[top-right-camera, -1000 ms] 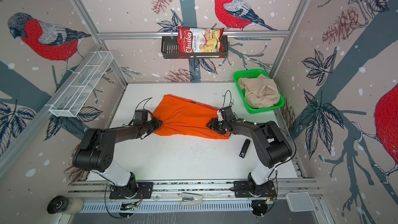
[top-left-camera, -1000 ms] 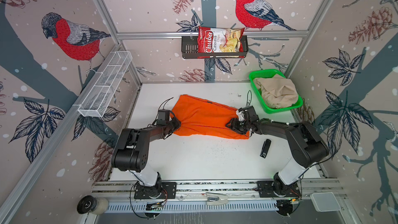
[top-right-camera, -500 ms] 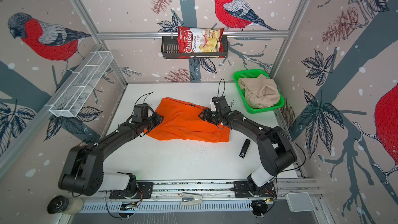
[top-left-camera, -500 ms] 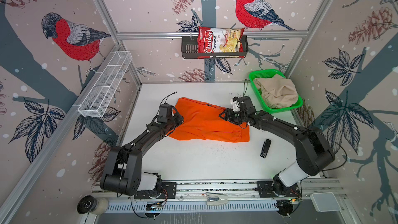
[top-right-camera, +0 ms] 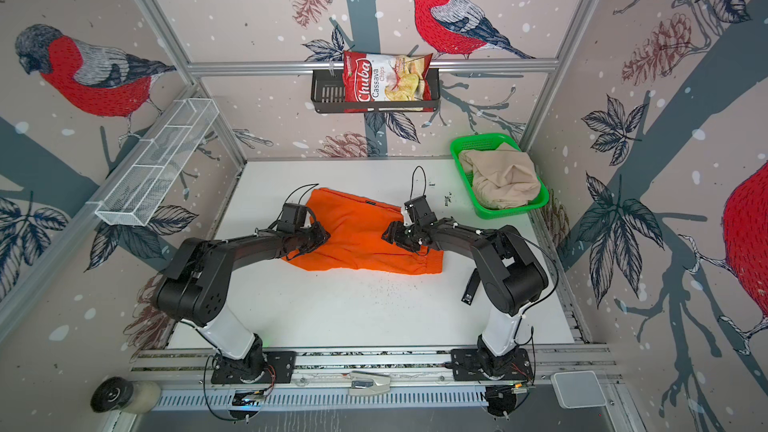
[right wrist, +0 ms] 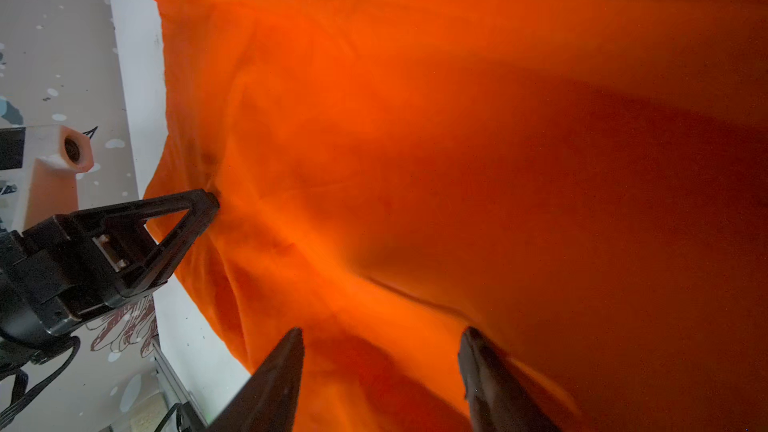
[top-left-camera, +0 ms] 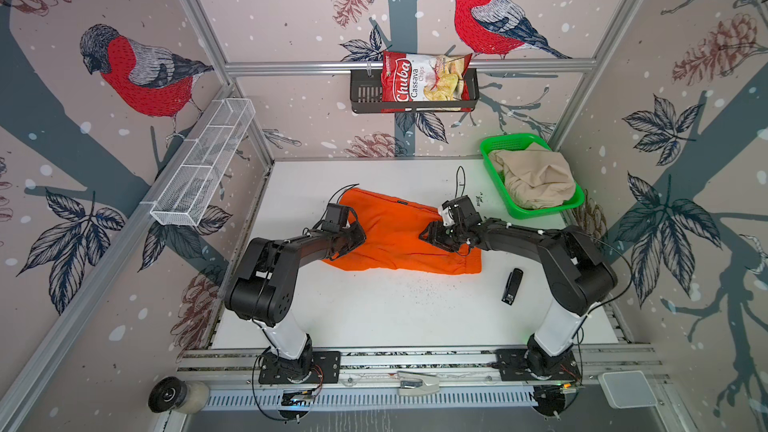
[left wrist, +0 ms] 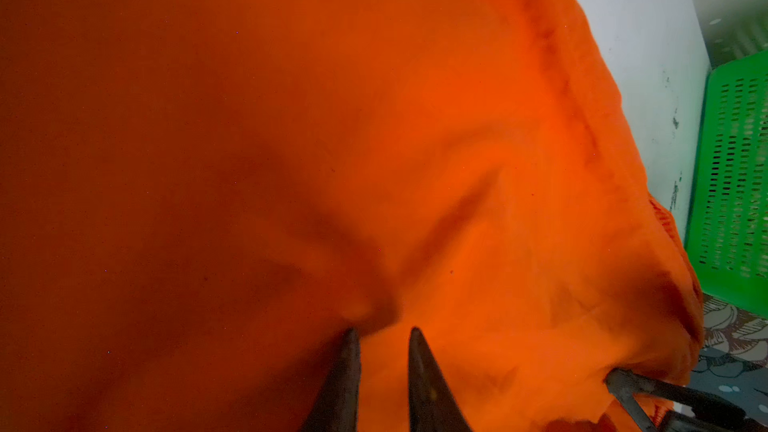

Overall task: Fold and stack the shorts
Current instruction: 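Grasp the folded shorts edges with both grippers and pull them taut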

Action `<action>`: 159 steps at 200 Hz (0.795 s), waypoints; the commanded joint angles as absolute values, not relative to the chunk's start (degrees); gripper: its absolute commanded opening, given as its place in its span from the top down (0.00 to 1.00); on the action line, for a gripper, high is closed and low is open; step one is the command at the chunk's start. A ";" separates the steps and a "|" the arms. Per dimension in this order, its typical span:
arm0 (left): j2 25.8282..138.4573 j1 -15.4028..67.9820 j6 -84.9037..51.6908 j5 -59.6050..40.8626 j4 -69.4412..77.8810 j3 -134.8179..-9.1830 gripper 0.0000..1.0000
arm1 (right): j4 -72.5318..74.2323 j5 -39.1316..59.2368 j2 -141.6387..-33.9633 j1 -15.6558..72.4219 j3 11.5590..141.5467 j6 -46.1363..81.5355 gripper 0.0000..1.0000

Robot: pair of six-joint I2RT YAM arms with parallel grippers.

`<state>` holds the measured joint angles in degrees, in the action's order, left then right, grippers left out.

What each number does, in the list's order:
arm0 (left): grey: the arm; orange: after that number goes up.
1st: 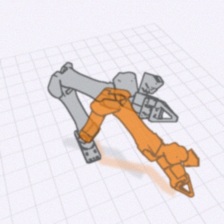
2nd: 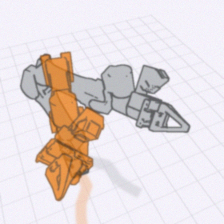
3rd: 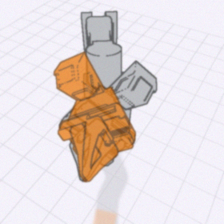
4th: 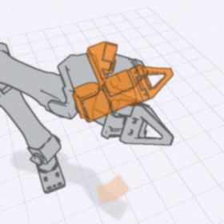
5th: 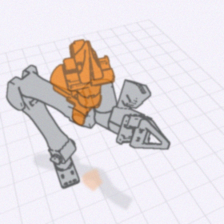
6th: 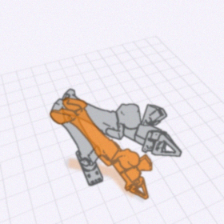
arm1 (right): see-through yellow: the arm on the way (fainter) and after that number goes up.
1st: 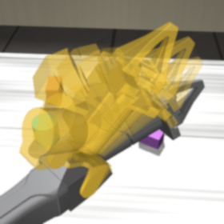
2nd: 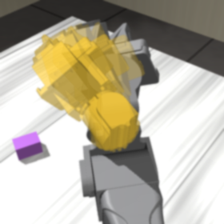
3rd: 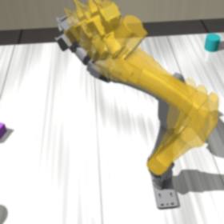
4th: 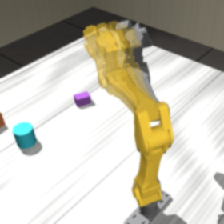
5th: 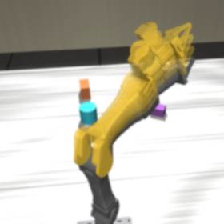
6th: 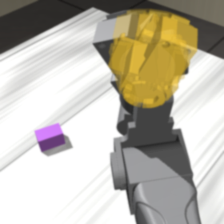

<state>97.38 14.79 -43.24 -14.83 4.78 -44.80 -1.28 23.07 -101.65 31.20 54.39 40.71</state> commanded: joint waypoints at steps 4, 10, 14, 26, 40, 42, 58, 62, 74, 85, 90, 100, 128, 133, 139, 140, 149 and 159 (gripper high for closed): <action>99.29 14.10 -42.81 -13.97 6.51 -43.80 0.78 | 0.92 24.21 -101.81 29.96 52.28 40.99 0.38; 99.58 13.91 -42.67 -13.85 6.64 -43.45 0.78 | 1.04 24.26 -101.78 29.67 51.66 40.81 0.38; 99.73 13.74 -42.65 -13.82 6.76 -43.20 0.78 | 1.12 24.21 -101.84 29.48 51.26 40.72 0.38; 100.07 13.11 -42.45 -13.63 7.11 -42.43 0.78 | 1.28 24.18 -101.62 28.93 50.11 40.61 0.38; 100.27 12.17 -42.31 -13.54 7.43 -41.53 0.78 | 1.92 24.01 -101.29 28.57 48.78 40.79 0.38; 100.24 11.96 -42.33 -13.60 7.46 -41.43 0.78 | 2.00 24.00 -101.26 28.50 48.65 40.87 0.38; 100.19 10.72 -41.94 -13.62 7.57 -40.64 0.78 | 2.83 23.99 -100.70 28.65 47.50 41.68 0.38; 100.12 10.40 -41.78 -13.65 7.56 -40.39 0.78 | 3.15 23.99 -100.50 28.85 47.17 42.01 0.38; 99.67 9.31 -41.34 -13.54 7.48 -39.92 0.78 | 4.47 24.02 -100.04 29.47 46.52 43.31 0.38; 99.34 8.26 -40.98 -13.54 7.26 -39.56 0.78 | 5.65 23.74 -99.69 30.33 46.18 44.55 0.38; 99.14 7.82 -40.77 -13.41 7.20 -39.45 0.78 | 6.06 23.57 -99.68 30.79 46.16 45.08 0.38; 98.71 6.95 -40.30 -13.23 6.86 -39.32 0.78 | 6.92 23.18 -99.73 31.71 46.30 46.03 0.38; 96.62 5.21 -39.06 -12.93 5.31 -39.76 0.76 | 9.38 22.59 -100.46 33.35 47.64 48.35 0.38; 95.96 5.12 -38.81 -12.83 4.66 -39.97 0.75 | 9.40 22.48 -100.47 33.55 48.16 48.50 0.38; 95.01 5.10 -38.57 -12.61 3.87 -40.33 0.74 | 9.26 22.16 -100.21 33.79 48.79 48.63 0.38; 94.92 5.10 -38.53 -12.59 3.82 -40.38 0.74 | 9.20 22.11 -100.16 33.77 49.00 48.57 0.38; 93.26 5.10 -38.23 -12.62 2.66 -41.03 0.72 | 8.44 21.76 -99.47 34.09 50.26 48.31 0.38; 90.95 5.17 -37.66 -13.00 1.63 -41.63 0.70 | 6.96 21.31 -98.13 34.10 51.66 47.62 0.38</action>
